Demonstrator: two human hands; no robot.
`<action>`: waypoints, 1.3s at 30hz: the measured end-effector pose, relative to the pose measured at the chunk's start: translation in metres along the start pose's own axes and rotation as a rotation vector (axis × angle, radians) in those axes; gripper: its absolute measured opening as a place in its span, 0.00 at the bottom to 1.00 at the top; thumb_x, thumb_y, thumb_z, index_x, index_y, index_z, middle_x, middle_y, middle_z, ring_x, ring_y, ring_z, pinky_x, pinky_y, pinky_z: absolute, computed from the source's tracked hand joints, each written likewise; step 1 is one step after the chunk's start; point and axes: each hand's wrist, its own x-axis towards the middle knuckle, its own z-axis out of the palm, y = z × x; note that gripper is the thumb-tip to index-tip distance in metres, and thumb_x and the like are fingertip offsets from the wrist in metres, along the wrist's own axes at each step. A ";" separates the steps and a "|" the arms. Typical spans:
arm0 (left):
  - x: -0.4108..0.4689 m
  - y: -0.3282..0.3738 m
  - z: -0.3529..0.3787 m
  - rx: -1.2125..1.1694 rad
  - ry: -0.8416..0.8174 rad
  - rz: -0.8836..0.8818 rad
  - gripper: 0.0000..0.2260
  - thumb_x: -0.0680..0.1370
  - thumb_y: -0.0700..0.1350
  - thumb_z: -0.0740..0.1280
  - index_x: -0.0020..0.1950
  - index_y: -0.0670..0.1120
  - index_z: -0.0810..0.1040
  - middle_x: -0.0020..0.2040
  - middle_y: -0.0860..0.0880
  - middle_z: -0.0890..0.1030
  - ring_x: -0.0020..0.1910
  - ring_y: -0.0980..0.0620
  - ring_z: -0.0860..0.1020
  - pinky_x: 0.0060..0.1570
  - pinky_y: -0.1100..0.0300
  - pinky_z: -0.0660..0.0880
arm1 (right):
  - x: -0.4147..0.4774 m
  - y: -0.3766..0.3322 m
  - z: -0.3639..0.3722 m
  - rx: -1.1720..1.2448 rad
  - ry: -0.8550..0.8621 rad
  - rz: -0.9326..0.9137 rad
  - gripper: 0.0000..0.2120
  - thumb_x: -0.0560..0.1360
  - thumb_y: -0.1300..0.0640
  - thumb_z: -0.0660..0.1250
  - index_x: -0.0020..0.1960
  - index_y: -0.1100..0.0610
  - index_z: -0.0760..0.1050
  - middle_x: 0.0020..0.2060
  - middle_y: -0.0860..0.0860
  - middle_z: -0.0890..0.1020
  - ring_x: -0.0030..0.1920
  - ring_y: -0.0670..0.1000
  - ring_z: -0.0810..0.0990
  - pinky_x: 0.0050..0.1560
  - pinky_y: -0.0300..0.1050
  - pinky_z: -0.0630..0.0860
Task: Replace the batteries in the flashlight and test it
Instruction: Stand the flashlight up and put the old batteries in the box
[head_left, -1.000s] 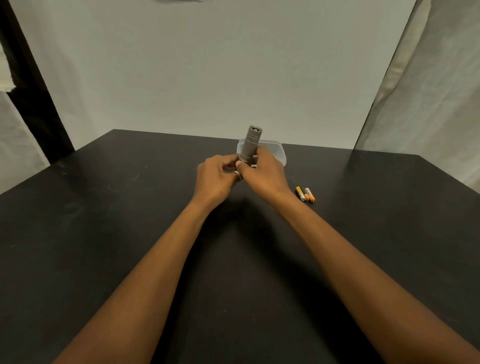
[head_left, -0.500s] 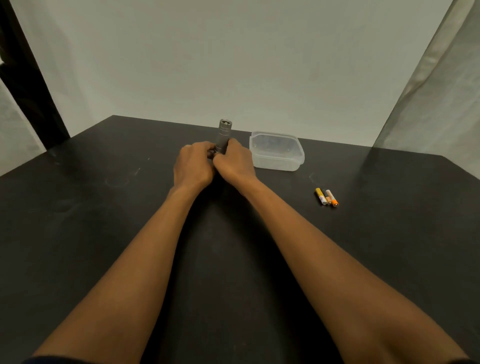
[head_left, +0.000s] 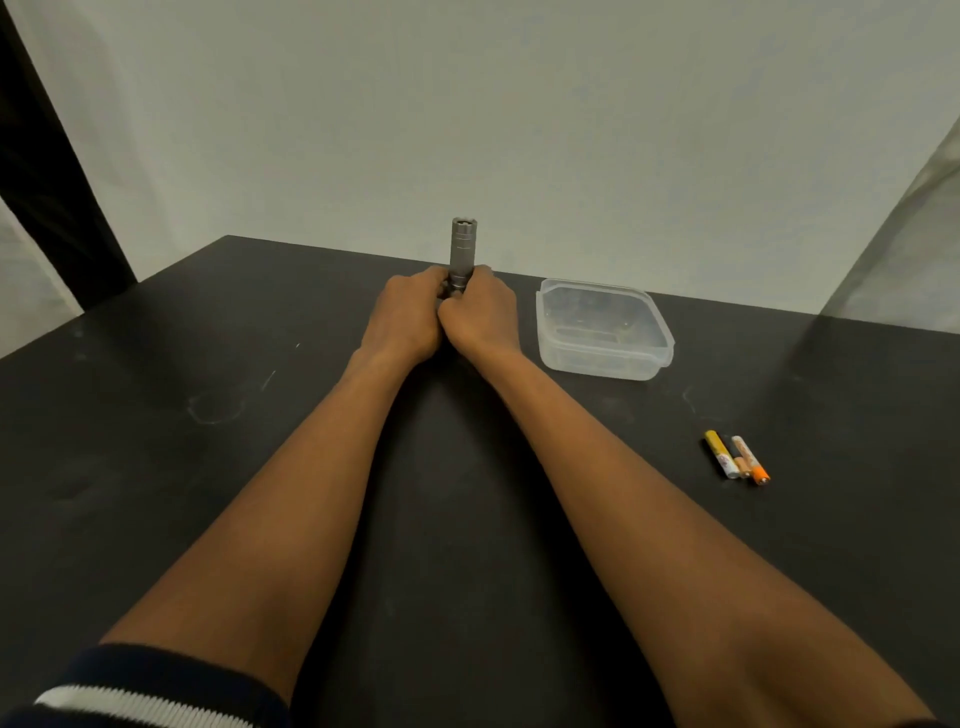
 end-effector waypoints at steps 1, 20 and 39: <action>0.007 -0.003 0.002 0.004 -0.001 0.004 0.12 0.81 0.39 0.60 0.61 0.44 0.78 0.49 0.43 0.83 0.44 0.44 0.80 0.48 0.45 0.80 | 0.007 0.001 0.002 0.001 0.000 -0.004 0.13 0.77 0.62 0.65 0.60 0.64 0.75 0.55 0.58 0.81 0.54 0.56 0.79 0.47 0.43 0.70; -0.003 0.000 -0.001 0.127 -0.018 -0.129 0.12 0.79 0.40 0.63 0.62 0.38 0.71 0.53 0.38 0.79 0.51 0.39 0.77 0.42 0.48 0.73 | -0.010 0.006 -0.004 -0.048 -0.019 0.000 0.11 0.80 0.58 0.63 0.60 0.62 0.74 0.56 0.58 0.80 0.57 0.58 0.79 0.52 0.49 0.75; -0.147 0.144 -0.002 -0.060 0.202 0.078 0.07 0.74 0.34 0.67 0.45 0.46 0.75 0.47 0.49 0.74 0.39 0.48 0.75 0.35 0.50 0.74 | -0.155 0.031 -0.148 0.039 0.042 -0.181 0.13 0.79 0.56 0.71 0.62 0.60 0.80 0.55 0.52 0.86 0.55 0.47 0.83 0.58 0.38 0.79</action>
